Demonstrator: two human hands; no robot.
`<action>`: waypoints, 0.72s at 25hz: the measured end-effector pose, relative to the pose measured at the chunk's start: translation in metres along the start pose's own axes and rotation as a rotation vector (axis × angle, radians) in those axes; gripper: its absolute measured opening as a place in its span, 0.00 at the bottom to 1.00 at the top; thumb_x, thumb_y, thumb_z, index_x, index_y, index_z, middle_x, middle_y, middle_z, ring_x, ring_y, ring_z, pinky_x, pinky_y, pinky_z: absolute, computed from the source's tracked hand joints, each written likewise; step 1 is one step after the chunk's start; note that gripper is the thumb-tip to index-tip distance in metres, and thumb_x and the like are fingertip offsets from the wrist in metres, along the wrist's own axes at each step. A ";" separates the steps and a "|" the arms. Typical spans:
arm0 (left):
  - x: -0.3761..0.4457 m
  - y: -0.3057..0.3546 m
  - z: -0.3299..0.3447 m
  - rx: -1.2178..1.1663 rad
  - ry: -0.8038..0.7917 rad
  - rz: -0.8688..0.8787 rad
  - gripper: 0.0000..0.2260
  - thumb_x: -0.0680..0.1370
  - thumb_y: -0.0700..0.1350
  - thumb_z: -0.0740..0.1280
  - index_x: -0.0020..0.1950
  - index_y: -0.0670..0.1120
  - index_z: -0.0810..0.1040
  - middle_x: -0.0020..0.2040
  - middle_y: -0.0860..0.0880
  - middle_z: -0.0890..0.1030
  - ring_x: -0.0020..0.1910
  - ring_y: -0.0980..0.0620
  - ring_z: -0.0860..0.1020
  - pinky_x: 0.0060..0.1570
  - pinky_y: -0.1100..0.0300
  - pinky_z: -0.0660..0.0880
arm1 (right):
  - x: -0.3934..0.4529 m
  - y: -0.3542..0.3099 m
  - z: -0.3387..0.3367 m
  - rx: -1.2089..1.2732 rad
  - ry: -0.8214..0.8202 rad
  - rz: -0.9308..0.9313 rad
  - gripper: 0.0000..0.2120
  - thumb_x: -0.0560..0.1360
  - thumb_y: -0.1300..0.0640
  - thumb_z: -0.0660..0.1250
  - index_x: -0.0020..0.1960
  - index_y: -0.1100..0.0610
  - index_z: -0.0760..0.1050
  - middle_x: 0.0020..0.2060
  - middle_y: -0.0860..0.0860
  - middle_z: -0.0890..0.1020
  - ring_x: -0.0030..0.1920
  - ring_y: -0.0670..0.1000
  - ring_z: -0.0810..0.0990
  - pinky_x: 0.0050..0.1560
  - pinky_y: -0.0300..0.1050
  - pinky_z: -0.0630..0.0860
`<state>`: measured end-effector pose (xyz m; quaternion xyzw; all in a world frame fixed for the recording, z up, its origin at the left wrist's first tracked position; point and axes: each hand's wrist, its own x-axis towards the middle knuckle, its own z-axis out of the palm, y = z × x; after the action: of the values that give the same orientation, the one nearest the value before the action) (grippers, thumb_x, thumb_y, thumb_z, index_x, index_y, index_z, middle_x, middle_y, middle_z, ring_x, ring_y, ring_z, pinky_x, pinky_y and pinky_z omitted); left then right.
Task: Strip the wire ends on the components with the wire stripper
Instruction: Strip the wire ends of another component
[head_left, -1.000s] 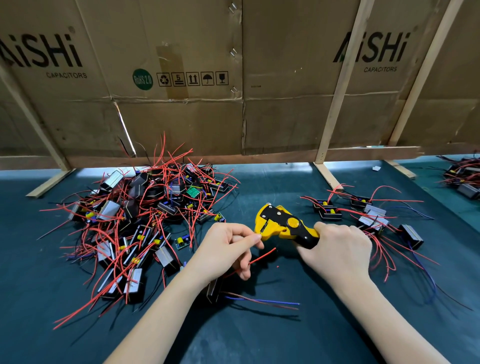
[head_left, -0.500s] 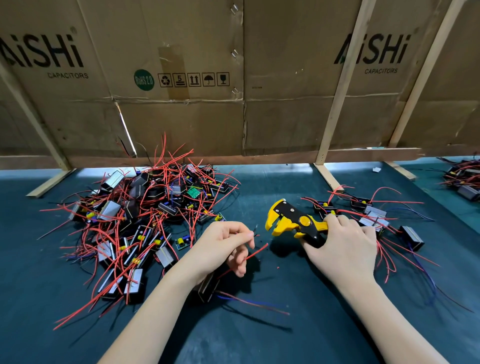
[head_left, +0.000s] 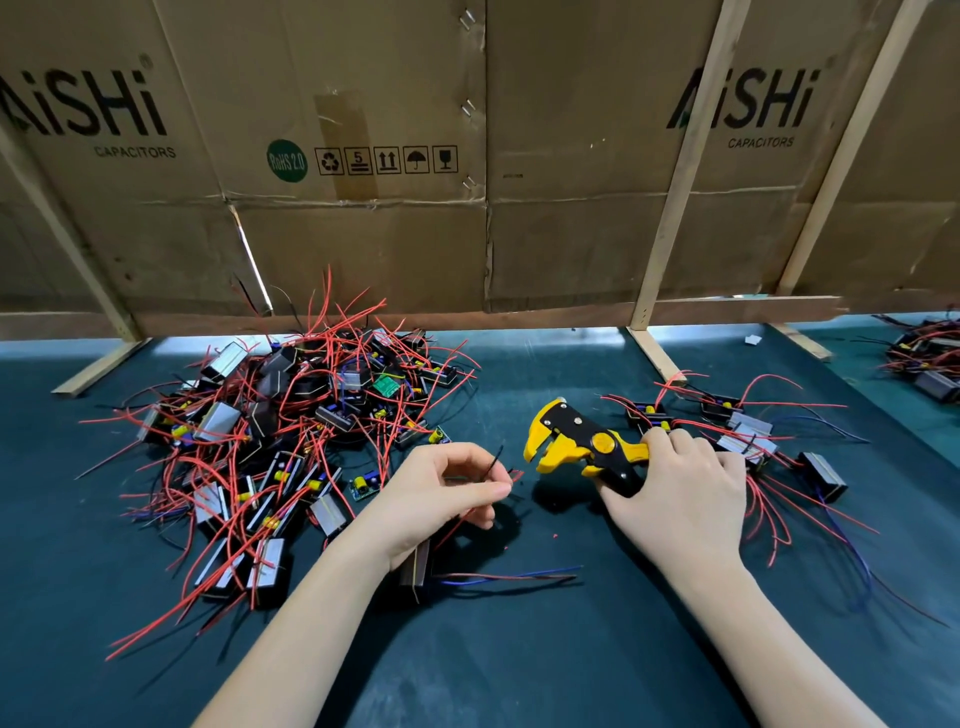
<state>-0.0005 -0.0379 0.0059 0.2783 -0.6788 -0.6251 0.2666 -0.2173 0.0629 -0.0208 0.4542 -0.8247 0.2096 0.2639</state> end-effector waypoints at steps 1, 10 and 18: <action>0.000 0.000 0.002 -0.007 0.002 -0.006 0.04 0.74 0.32 0.72 0.47 0.38 0.81 0.34 0.47 0.77 0.30 0.52 0.76 0.35 0.60 0.77 | 0.000 -0.001 0.000 -0.002 0.000 -0.004 0.24 0.61 0.41 0.77 0.40 0.60 0.75 0.35 0.55 0.78 0.39 0.60 0.77 0.45 0.53 0.66; 0.003 -0.004 0.013 0.205 0.141 0.040 0.04 0.75 0.38 0.72 0.40 0.43 0.82 0.27 0.52 0.76 0.25 0.54 0.71 0.30 0.63 0.71 | -0.002 -0.007 0.003 -0.024 0.027 -0.055 0.24 0.62 0.41 0.76 0.40 0.60 0.74 0.35 0.55 0.77 0.38 0.60 0.76 0.44 0.53 0.66; 0.003 -0.001 0.010 0.192 0.195 0.038 0.03 0.75 0.36 0.71 0.40 0.39 0.80 0.28 0.50 0.77 0.25 0.52 0.73 0.28 0.62 0.72 | -0.003 -0.006 0.002 -0.016 0.022 -0.056 0.25 0.61 0.41 0.77 0.41 0.60 0.75 0.35 0.55 0.78 0.38 0.60 0.76 0.45 0.53 0.66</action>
<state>-0.0101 -0.0329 0.0038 0.3489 -0.7115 -0.5221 0.3154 -0.2116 0.0605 -0.0234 0.4725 -0.8105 0.2008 0.2822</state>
